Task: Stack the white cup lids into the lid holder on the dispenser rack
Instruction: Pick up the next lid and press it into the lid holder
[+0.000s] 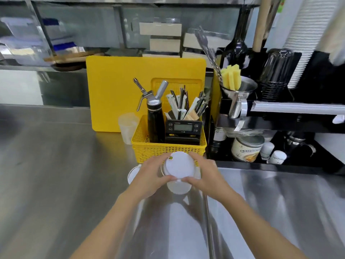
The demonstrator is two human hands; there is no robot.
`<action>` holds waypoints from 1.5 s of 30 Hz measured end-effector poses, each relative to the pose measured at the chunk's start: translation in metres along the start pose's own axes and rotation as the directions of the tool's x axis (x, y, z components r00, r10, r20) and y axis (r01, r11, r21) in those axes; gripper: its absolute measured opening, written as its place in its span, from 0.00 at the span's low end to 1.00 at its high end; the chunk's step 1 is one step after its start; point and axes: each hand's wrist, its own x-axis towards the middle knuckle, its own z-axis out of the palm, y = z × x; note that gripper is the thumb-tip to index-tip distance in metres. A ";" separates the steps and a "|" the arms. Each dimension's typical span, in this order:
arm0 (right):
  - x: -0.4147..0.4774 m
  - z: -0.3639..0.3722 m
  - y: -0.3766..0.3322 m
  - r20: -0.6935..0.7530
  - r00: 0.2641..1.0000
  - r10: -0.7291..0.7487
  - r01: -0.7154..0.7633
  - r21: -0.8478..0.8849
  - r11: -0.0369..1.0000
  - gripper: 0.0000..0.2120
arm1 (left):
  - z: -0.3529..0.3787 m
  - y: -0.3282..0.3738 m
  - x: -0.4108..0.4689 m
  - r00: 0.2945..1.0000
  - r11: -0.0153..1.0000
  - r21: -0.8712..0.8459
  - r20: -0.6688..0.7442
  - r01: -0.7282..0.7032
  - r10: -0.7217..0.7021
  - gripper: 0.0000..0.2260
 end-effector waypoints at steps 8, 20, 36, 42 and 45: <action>-0.006 -0.143 0.006 -0.273 0.960 -0.066 0.071 0.009 0.997 0.34 | 0.002 0.138 0.062 0.955 0.955 -0.024 -0.053 -0.294 0.293 0.29; -0.038 -0.340 0.092 -0.479 0.875 -0.074 0.007 -0.139 0.990 0.31 | 0.102 0.309 0.176 0.803 0.803 -0.023 -0.023 -0.596 0.596 0.27; 0.002 -0.438 0.204 -0.424 0.906 -0.024 -0.130 -0.331 0.935 0.25 | 0.200 0.376 0.291 0.850 0.845 0.101 0.102 -0.525 0.516 0.25; 0.017 -0.435 0.231 -0.349 0.937 -0.015 -0.142 -0.421 0.896 0.25 | 0.217 0.361 0.306 0.873 0.870 0.123 0.180 -0.477 0.453 0.23; 0.021 -0.432 0.237 -0.344 0.939 -0.026 -0.141 -0.451 0.881 0.24 | 0.220 0.356 0.310 0.877 0.869 0.151 0.180 -0.472 0.445 0.22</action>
